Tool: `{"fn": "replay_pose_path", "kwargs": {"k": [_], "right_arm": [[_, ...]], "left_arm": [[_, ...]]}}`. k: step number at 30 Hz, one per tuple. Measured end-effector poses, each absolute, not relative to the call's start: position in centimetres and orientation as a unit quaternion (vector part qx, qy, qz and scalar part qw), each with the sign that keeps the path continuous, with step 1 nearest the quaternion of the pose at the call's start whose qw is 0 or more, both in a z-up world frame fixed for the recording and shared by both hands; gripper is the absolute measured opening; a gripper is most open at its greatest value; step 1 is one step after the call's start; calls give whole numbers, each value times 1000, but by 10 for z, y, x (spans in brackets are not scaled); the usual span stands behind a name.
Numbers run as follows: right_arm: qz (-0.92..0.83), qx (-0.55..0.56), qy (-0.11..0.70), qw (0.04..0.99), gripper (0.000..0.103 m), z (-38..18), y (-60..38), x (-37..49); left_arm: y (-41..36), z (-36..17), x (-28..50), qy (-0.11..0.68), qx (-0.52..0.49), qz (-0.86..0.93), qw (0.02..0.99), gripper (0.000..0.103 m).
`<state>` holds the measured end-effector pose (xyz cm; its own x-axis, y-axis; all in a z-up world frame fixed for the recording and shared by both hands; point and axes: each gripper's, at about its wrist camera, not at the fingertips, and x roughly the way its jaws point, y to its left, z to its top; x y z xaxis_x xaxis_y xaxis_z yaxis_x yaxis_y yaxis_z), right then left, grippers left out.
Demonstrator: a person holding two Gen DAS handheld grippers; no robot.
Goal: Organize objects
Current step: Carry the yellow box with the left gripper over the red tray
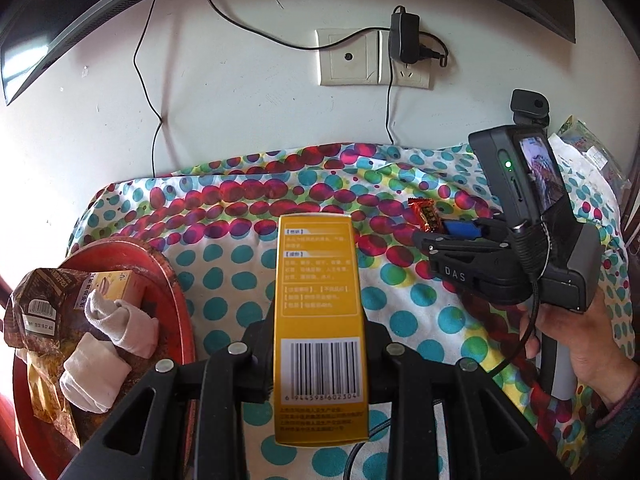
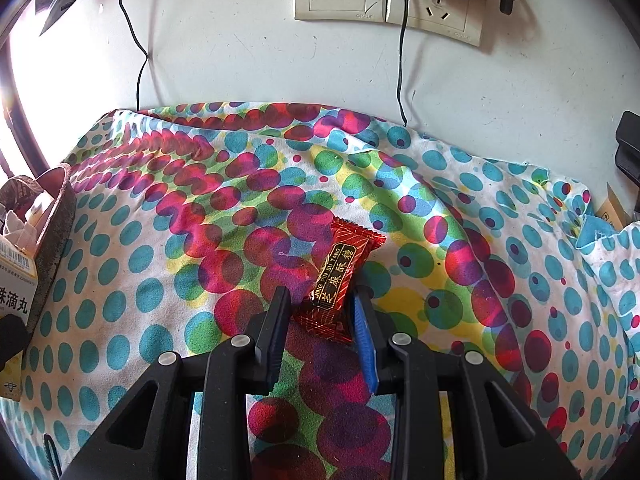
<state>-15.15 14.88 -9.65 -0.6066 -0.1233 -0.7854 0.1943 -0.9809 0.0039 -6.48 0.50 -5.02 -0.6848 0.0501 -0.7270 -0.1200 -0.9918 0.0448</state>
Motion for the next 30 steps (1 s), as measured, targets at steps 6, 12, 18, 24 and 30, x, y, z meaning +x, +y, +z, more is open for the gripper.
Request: {"fn": "replay_pose_path", "kwargs": {"k": [6,12,18,24,30], "right_arm": [[-895,435,42,88,30,-96,148,-151],[-895,435,42,89,30,-96,149,-151],[-895,434,42,89,30,-96,148,-151],[-895,434,42,89,30,-96,149,-151],[-895,434,42,89,30,-96,149,-151]], "left_arm": [[0,-35,-55,43,-381,923,40,30],[-18,-21,-50,29,-373,927,20,30],[-45,-2,-46,19,-367,930,2,30],[-88,17,-44,-5,-361,932,-33,30],[-137,26,-42,-32,-373,925,-59,30]]}}
